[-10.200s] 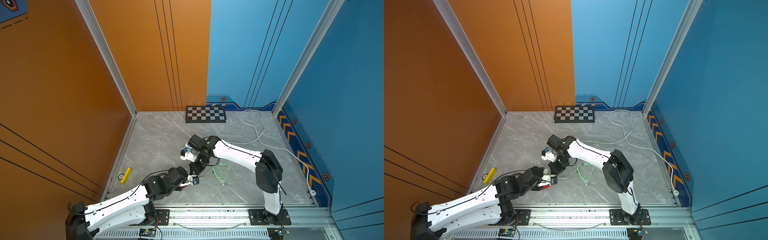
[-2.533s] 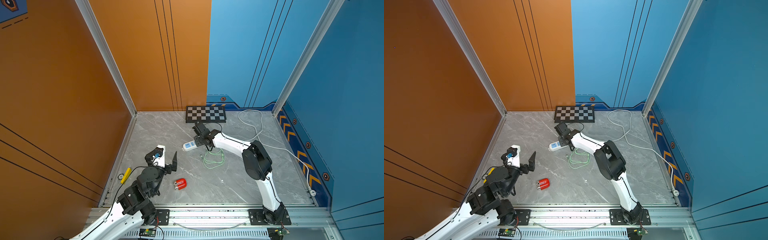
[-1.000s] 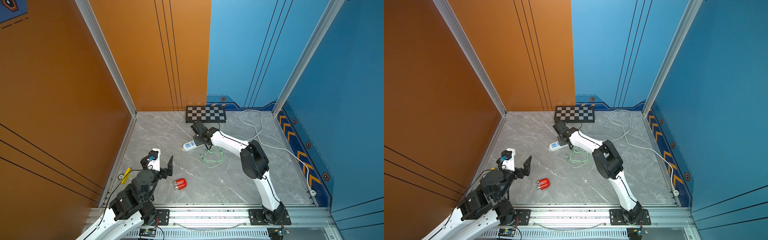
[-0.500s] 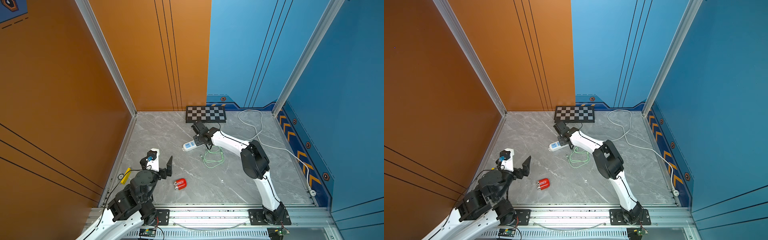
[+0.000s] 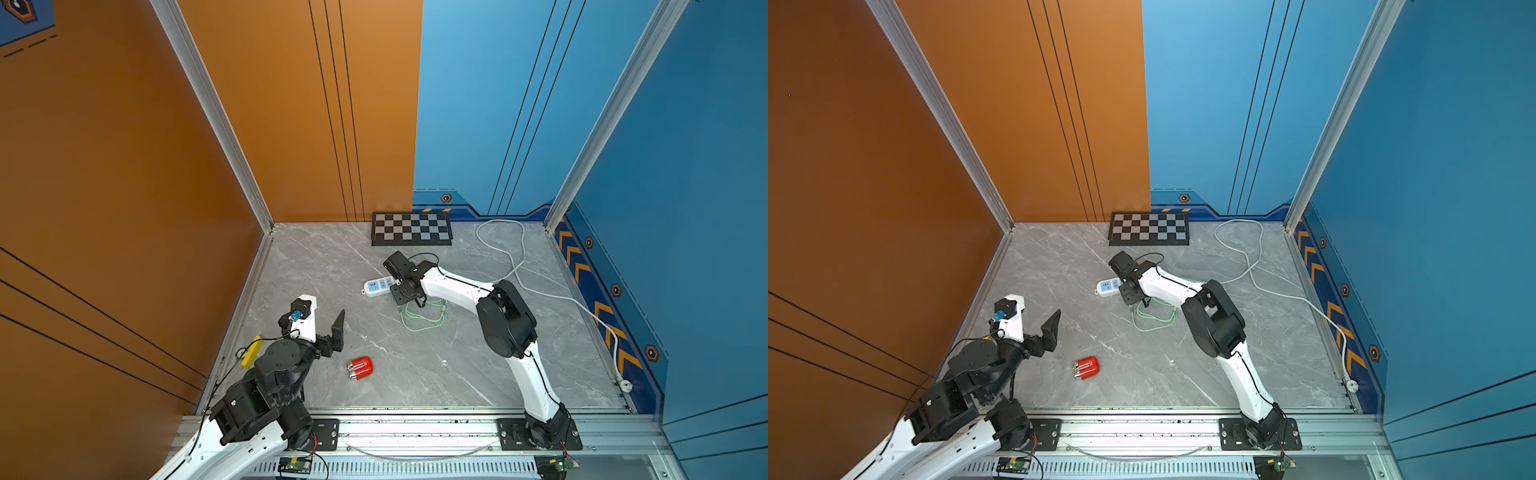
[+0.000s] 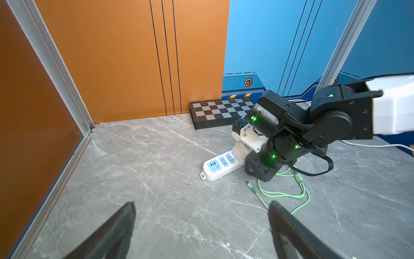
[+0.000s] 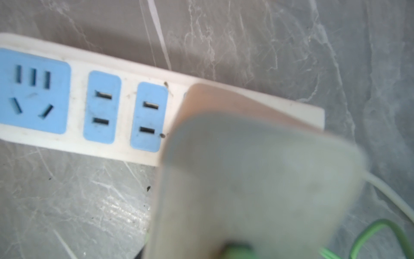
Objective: Charge the electric shaver
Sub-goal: Insert the plug into the socket.
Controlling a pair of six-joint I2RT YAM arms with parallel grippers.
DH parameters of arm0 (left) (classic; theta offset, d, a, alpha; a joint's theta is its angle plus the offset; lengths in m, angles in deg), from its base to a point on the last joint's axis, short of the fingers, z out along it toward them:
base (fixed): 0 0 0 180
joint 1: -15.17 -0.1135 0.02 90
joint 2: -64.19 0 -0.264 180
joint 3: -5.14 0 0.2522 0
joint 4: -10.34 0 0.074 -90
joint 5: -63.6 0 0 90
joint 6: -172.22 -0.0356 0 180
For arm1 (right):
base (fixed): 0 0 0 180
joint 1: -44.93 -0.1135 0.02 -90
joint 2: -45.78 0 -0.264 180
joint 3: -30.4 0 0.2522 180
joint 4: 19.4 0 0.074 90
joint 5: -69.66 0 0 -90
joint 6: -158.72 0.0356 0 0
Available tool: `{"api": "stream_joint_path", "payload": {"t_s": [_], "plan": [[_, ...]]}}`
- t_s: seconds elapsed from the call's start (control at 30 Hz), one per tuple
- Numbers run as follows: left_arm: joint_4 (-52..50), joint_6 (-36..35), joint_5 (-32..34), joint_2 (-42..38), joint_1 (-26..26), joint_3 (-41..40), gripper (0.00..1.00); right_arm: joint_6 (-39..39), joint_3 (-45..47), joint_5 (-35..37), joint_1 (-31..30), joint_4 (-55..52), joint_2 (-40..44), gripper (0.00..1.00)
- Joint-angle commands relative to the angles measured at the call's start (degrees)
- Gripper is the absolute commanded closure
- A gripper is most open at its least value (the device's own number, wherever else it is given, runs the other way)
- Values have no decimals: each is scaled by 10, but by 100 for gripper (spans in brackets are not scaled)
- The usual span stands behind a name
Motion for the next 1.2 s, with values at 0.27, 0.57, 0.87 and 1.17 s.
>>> {"api": "stream_joint_path", "payload": {"t_s": [0.27, 0.57, 0.87, 1.17], "plan": [[-8, -24, -5, 30, 0, 33, 7, -23, 88, -46, 10, -34, 125, 50], [4, -33, -7, 44, 0, 40, 6, -60, 55, -77, 24, -58, 194, 50], [9, -34, -12, 62, 0, 50, 7, -54, 113, -44, 6, -37, 279, 52], [54, -11, -24, 82, -6, 21, 7, 15, 273, 35, -38, 188, 309, 57]]}}
